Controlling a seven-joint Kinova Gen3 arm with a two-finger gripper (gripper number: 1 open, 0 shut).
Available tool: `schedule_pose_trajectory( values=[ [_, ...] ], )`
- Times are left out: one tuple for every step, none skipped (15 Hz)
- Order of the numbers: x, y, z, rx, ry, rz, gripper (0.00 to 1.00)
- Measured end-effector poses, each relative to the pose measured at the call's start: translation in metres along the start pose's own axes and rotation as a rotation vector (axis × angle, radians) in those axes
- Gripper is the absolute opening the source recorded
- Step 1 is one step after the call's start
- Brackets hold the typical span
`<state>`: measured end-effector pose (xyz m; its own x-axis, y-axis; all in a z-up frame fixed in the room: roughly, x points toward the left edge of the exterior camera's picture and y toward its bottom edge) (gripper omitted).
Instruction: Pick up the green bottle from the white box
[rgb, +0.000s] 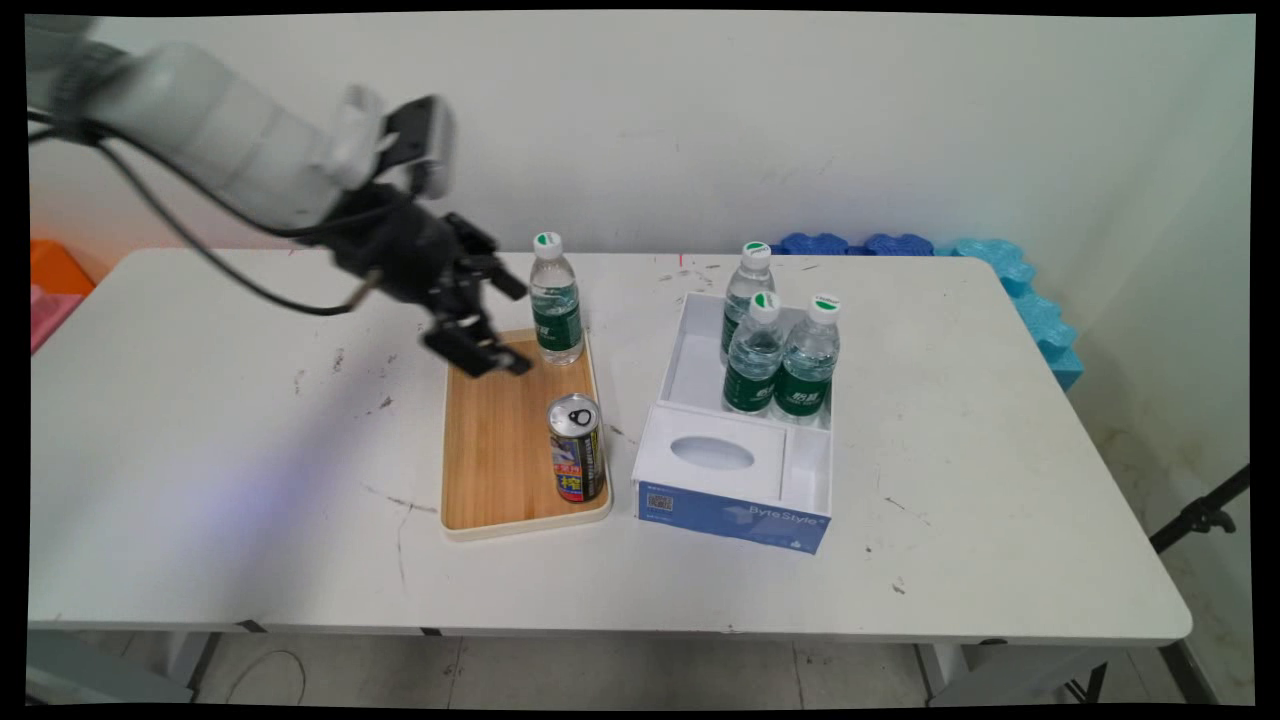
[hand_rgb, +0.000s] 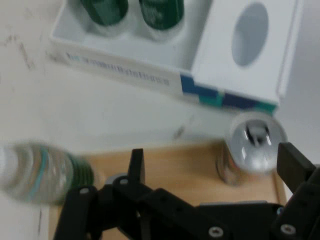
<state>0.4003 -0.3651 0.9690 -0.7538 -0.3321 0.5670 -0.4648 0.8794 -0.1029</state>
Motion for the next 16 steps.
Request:
schedule_pose_trajectory(
  values=[
    [0.009, -0.002, 0.010, 0.003, 0.013, -0.003, 1.00],
    [0.020, -0.004, 0.023, 0.005, 0.028, -0.007, 1.00],
    [0.029, -0.006, 0.035, 0.007, 0.042, -0.011, 1.00],
    [0.036, -0.008, 0.045, 0.010, 0.054, -0.015, 1.00],
    [0.041, -0.009, 0.052, 0.011, 0.061, -0.017, 1.00],
    [0.047, -0.010, 0.062, 0.013, 0.071, -0.020, 1.00],
    [0.054, -0.012, 0.074, 0.013, 0.081, -0.022, 1.00],
    [0.060, -0.013, 0.086, 0.015, 0.091, -0.022, 1.00],
    [0.065, -0.013, 0.096, 0.016, 0.099, -0.022, 1.00],
    [0.071, -0.014, 0.107, 0.018, 0.106, -0.021, 1.00],
    [0.076, -0.015, 0.118, 0.020, 0.113, -0.019, 1.00],
    [0.080, -0.016, 0.127, 0.022, 0.118, -0.019, 1.00],
    [0.084, -0.017, 0.137, 0.024, 0.123, -0.018, 1.00],
    [0.088, -0.018, 0.147, 0.025, 0.126, -0.018, 1.00],
    [0.091, -0.019, 0.155, 0.026, 0.128, -0.018, 1.00],
    [0.093, -0.019, 0.163, 0.026, 0.129, -0.017, 1.00]
  ],
)
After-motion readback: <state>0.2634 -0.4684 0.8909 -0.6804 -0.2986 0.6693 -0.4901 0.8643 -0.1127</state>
